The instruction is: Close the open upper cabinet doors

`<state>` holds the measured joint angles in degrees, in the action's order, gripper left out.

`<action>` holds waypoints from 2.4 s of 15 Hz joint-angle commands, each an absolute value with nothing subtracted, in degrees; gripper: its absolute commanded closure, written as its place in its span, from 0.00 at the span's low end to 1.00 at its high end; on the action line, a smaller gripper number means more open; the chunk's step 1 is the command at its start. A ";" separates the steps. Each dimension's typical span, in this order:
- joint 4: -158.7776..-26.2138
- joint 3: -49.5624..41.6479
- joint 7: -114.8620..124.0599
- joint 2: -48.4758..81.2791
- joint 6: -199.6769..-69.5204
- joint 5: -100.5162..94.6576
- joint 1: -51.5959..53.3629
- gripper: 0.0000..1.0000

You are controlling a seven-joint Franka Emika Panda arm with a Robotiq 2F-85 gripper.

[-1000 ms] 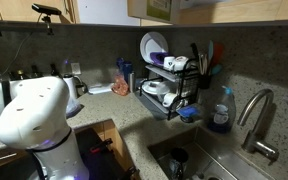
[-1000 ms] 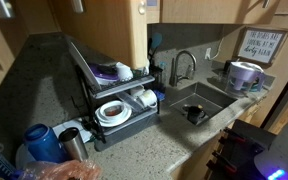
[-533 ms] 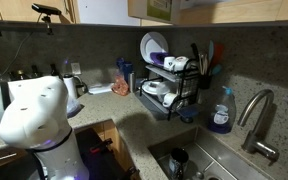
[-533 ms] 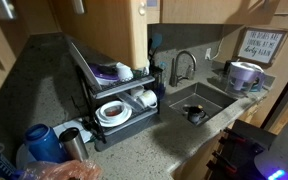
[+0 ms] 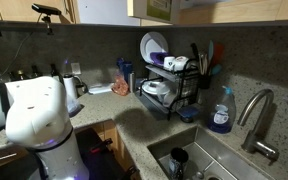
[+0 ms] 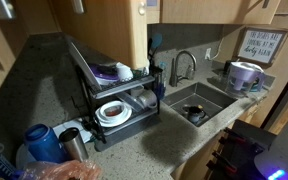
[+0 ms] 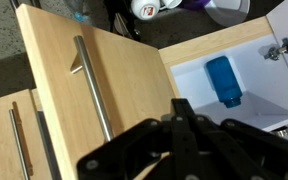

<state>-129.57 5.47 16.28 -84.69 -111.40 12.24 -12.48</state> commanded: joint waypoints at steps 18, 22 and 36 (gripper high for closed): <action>-139.60 9.83 18.10 -84.50 -126.88 5.78 -13.86 1.00; -140.83 9.52 18.32 -84.48 -128.16 3.67 -15.28 1.00; -143.21 7.21 19.88 -84.46 -129.43 -1.39 -19.68 1.00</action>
<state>-142.13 7.68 18.39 -84.47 -127.34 0.29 -18.46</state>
